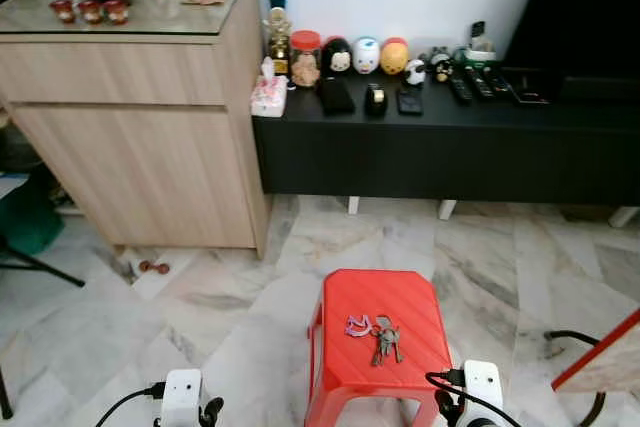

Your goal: Hang keys on a hook

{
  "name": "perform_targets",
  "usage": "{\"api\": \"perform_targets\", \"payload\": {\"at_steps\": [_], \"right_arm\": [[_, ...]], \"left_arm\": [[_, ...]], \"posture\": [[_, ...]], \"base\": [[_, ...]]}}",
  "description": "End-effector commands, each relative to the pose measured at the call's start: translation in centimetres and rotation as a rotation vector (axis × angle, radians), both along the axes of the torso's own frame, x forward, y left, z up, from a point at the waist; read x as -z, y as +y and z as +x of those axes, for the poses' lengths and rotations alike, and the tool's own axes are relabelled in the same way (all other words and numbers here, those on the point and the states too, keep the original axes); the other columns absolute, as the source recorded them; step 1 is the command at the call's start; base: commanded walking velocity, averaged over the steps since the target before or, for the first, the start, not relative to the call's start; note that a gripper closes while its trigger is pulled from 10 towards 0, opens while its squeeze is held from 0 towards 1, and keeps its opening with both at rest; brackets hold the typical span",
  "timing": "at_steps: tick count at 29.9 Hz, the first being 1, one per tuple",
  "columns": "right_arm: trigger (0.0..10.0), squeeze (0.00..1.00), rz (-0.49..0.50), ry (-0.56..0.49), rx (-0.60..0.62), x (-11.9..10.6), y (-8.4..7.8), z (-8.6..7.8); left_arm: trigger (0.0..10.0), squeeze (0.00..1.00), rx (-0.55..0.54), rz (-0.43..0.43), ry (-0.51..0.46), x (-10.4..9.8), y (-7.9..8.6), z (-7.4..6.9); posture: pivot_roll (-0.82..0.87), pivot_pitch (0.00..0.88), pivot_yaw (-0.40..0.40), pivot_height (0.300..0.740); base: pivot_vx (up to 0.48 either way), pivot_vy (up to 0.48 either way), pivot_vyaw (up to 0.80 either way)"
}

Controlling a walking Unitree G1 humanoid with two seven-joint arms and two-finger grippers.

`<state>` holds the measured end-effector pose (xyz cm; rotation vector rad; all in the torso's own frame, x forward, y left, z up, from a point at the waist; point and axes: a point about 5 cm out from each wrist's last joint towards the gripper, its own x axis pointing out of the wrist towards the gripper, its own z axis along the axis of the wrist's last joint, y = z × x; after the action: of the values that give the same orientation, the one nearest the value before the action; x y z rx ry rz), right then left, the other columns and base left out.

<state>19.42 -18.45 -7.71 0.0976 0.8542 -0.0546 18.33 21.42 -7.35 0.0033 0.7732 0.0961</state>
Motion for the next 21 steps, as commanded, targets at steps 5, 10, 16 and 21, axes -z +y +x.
{"api": "perform_targets", "payload": {"at_steps": [5,10,16,21], "right_arm": [[10.0,0.00,-0.001,0.018,0.012,0.3,-0.1,-0.6],[10.0,0.00,-0.006,0.020,0.025,0.3,-0.9,-0.9],[10.0,0.00,-0.005,0.006,0.025,-0.1,-0.7,0.1],[10.0,0.00,-0.001,0.000,0.018,-0.2,-0.1,0.4]], "left_arm": [[10.0,0.00,0.001,0.001,0.011,0.1,0.1,-0.2],[10.0,0.00,0.000,0.001,0.012,0.1,0.1,-0.2],[10.0,0.00,0.000,0.002,0.011,0.1,0.1,-0.2],[10.0,0.00,0.000,0.002,0.012,0.1,0.1,-0.2]], "posture": [[0.16,0.030,-0.054,0.740],[0.16,0.026,-0.054,0.740],[0.16,0.021,-0.054,0.740],[0.16,0.014,-0.052,0.740]], "base": [[0.000,0.000,0.00],[0.193,0.000,0.00],[0.249,0.000,0.00],[0.272,0.000,0.00]]}}
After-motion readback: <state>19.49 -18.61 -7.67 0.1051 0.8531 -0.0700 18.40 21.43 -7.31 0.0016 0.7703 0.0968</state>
